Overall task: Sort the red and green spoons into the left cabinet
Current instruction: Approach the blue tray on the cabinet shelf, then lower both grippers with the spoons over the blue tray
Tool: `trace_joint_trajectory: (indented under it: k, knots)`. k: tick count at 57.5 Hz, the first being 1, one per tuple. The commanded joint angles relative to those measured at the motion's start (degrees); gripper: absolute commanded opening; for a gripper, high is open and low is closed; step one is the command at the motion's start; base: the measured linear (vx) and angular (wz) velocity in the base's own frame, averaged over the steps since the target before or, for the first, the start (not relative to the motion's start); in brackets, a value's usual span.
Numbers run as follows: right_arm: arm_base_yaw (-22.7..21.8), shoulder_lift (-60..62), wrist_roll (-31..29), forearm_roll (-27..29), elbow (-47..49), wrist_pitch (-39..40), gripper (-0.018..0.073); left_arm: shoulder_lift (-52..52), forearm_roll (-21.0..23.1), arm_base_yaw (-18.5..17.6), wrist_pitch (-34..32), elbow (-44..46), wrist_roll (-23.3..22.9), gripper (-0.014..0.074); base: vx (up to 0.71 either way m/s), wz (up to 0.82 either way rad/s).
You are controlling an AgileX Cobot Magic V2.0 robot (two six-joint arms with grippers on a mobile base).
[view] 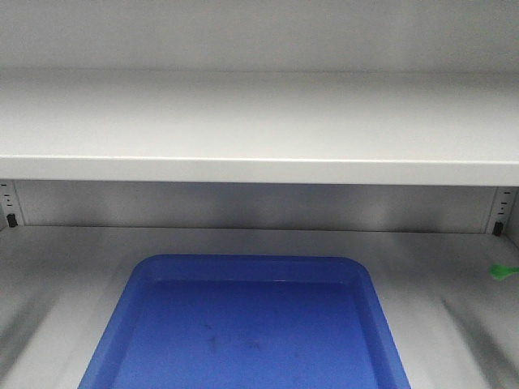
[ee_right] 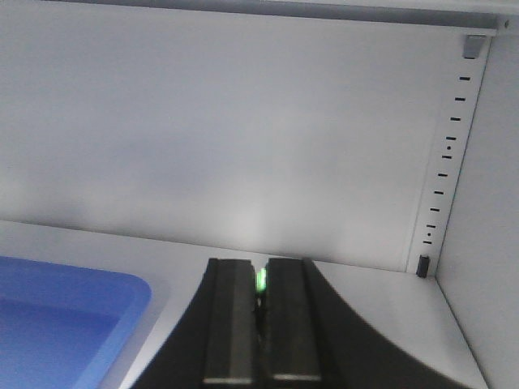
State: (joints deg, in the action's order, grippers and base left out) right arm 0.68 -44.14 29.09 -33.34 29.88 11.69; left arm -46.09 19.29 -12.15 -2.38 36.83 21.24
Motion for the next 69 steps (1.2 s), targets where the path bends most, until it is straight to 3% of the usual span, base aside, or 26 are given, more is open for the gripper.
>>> trace_joint_trajectory:
  k: [1, 24, 34, 47, 69]
  knots:
    - [-0.2, 0.0, 1.0, 0.2, 2.1, 4.4, -0.0003, 0.4, 0.5, -0.3, -4.3, 1.7, -0.6, -0.0003, 0.00, 0.00]
    - [-0.2, -0.9, 1.6, -0.1, 2.1, 6.7, -0.0003, 0.4, 0.5, -0.3, -1.3, 1.7, -0.6, -0.0003, 0.00, 0.00]
    - [-0.1, -4.3, 4.0, -6.4, 2.1, 17.4, -0.0003, -1.3, 0.5, -1.0, -0.3, 2.1, -0.6, -0.0003, 0.00, 0.00]
    - [-0.1, -11.2, 15.0, -18.5, 2.2, 27.8, -0.0003, -7.0, 0.3, -8.8, 0.6, 6.1, -0.2, -0.0003, 0.00, 0.00]
    - [-0.1, -19.4, 19.2, -19.5, 2.2, 42.8, -0.0003, -18.8, -1.1, -23.3, -4.5, 12.0, -0.1, -0.0003, 0.00, 0.00]
